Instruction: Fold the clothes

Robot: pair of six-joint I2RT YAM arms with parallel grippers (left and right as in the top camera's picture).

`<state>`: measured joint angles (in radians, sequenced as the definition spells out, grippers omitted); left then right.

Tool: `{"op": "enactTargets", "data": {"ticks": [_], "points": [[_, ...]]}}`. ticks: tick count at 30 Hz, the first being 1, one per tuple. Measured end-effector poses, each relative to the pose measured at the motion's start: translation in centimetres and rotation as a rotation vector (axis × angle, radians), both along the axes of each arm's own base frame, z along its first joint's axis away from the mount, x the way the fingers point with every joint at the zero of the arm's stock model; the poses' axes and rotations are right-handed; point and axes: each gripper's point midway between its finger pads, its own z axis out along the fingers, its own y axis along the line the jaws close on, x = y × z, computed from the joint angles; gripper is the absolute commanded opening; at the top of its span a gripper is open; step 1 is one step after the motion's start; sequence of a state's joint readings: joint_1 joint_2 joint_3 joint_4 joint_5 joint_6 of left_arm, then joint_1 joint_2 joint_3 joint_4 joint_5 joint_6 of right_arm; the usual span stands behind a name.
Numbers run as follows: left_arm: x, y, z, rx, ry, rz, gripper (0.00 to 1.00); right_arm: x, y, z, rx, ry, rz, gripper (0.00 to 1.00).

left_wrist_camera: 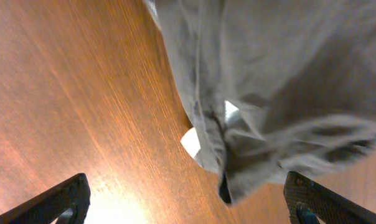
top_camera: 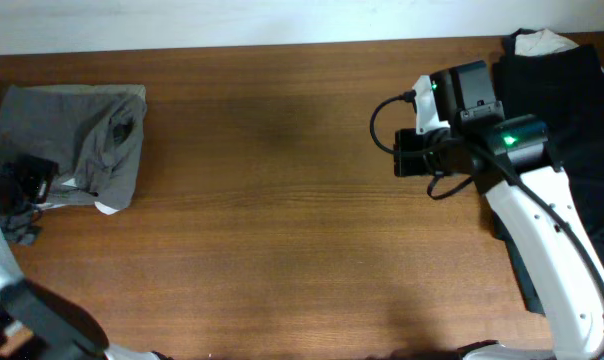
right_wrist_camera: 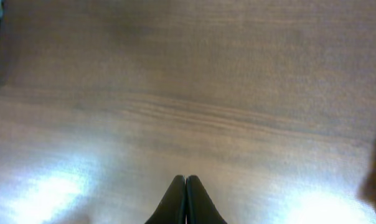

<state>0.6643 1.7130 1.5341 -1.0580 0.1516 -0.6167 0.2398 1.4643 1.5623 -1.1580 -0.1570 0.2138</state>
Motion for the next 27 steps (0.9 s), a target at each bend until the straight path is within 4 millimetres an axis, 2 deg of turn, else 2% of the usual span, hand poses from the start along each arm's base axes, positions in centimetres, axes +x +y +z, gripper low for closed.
{"op": "enactTargets", "data": {"ticks": [1,3,4,5,6,7,8,9,10,11,12,13,14,15,24,27], "points": [[-0.3,-0.2,2.2,0.05,-0.041,-0.018,0.99,-0.6,-0.2,0.6,0.002,-0.009,0.001,0.04],[-1.0,-2.2,8.7,0.204,-0.178,-0.152,0.99,-2.9,-0.7,3.2,0.016,-0.067,0.0,0.04],[-0.7,-5.0,12.5,0.306,-0.277,-0.295,0.99,-5.0,-1.2,5.2,0.029,-0.118,0.0,0.04],[-0.2,-8.0,15.1,0.375,-0.354,-0.423,0.99,-6.7,-1.6,6.6,0.038,-0.159,0.0,0.04],[0.2,-10.5,16.7,0.418,-0.407,-0.522,0.99,-8.3,-2.0,7.6,0.043,-0.188,0.002,0.04],[1.8,-17.0,18.8,0.454,-0.523,-0.753,0.99,-10.6,-2.5,8.9,0.058,-0.245,0.005,0.04],[1.9,-21.3,19.1,0.443,-0.566,-0.904,0.99,-12.0,-2.9,9.3,0.063,-0.281,0.004,0.04],[1.8,-25.8,18.9,0.434,-0.605,-1.053,0.99,-14.1,-3.8,8.5,0.056,-0.328,-0.008,0.04],[1.0,-30.9,17.5,0.389,-0.63,-1.216,0.99,-16.5,-4.9,6.9,0.036,-0.349,-0.028,0.04],[1.3,-33.0,16.3,0.409,-0.663,-1.27,0.99,-17.3,-5.4,5.4,0.037,-0.394,-0.04,0.49],[0.6,-36.5,12.6,0.383,-0.646,-1.376,0.99,-19.0,-6.0,2.6,0.023,-0.366,-0.045,0.98],[0.5,-38.3,10.1,0.371,-0.646,-1.424,0.99,-19.4,-6.2,2.3,0.028,-0.388,-0.05,0.98],[0.5,-39.1,8.0,0.364,-0.633,-1.446,0.99,-19.8,-6.3,2.2,0.029,-0.404,-0.053,0.98],[0.4,-39.1,7.6,0.364,-0.625,-1.449,0.99,-19.9,-6.4,2.2,0.028,-0.406,-0.051,0.98],[0.4,-39.0,7.5,0.37,-0.621,-1.446,0.99,-19.9,-6.4,2.1,0.027,-0.404,-0.051,0.98],[0.4,-39.0,7.5,0.37,-0.622,-1.446,0.99,-20.9,-7.9,2.4,0.019,-0.479,-0.143,0.99]]}}
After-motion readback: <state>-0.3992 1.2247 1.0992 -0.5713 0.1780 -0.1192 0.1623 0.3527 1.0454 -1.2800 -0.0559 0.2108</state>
